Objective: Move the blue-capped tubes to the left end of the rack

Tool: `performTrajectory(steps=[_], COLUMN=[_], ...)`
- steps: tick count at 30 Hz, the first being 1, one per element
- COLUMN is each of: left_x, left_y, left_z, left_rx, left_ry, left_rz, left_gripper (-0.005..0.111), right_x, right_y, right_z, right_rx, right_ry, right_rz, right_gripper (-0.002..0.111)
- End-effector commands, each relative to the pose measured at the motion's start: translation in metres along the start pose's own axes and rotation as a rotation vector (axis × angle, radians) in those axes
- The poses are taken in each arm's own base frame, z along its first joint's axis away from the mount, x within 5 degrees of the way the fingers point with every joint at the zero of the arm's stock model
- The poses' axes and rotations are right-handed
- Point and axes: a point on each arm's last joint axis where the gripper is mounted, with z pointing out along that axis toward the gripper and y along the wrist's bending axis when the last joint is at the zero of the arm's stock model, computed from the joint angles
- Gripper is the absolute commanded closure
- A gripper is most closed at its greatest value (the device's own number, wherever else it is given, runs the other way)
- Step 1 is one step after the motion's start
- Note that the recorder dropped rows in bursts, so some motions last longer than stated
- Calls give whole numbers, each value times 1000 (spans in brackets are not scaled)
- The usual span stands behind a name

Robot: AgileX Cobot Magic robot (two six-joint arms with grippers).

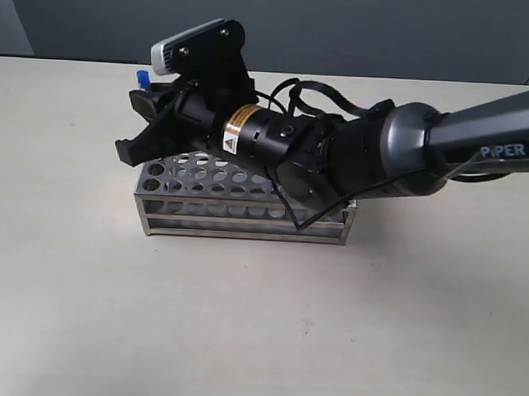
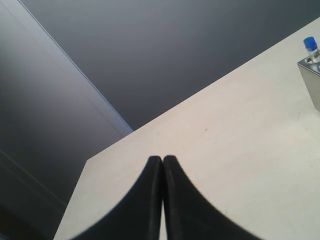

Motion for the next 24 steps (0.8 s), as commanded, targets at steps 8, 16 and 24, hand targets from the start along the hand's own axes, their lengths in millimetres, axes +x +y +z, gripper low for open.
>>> performTrajectory(steps=[8,16,24], left_x=[-2,-2,-2], left_y=[1,1,1], left_z=[0,0,0], left_rx=[1,1,1], left_ry=[-5,-5,-5], left_rz=[-6,-6,-6], left_gripper=[106,106,106], right_x=[19,18,38], right_y=[-12,-18,-20], right_z=[11,27,39], right_rx=[37,40,30], right_ry=[-62,-66,-9], right_rz=[-30,-29,-45], right_gripper=[109,109,109])
